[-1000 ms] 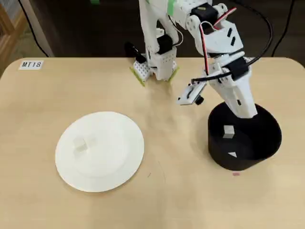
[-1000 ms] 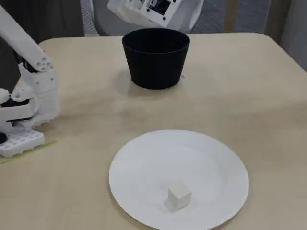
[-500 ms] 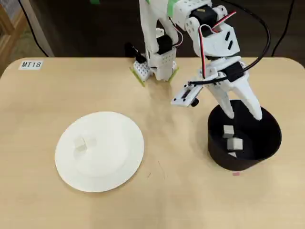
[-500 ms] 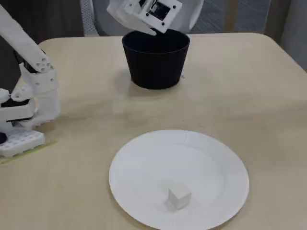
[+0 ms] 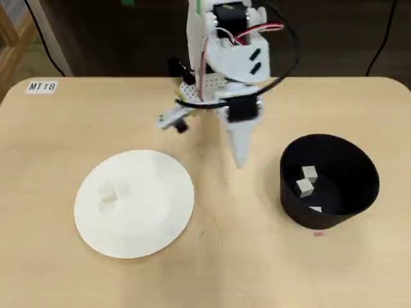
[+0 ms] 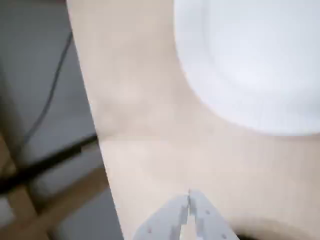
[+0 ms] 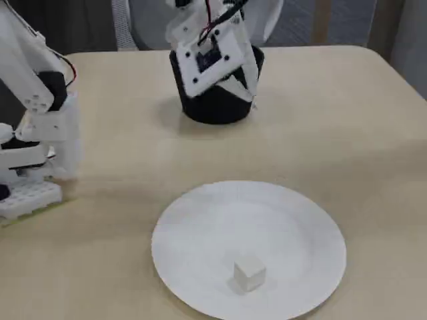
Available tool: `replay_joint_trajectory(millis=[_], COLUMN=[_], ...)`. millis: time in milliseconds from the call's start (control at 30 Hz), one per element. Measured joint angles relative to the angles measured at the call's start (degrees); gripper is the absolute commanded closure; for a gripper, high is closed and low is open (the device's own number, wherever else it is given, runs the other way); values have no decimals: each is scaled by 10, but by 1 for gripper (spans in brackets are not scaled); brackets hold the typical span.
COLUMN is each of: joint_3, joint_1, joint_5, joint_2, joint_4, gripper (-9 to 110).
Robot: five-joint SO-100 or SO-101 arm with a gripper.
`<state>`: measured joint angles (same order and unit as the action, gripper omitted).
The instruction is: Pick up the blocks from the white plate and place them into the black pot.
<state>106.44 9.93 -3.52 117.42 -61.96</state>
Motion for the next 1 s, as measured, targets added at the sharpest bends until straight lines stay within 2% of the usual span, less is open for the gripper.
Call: replay_joint_trajectory(millis=[100,233,500,767,900,1000], joint_3=[0,-4,-30,-267,-410,-445], joint_1=[84,142,224,242,242,242], joint_5=[8,41,203,235,217,196], joint_2=[-36,-76,-186,-397,-501,-519], joint_4=[11,15,-25,-132,-199,-226], gripper=[104,104,104,104,88,80])
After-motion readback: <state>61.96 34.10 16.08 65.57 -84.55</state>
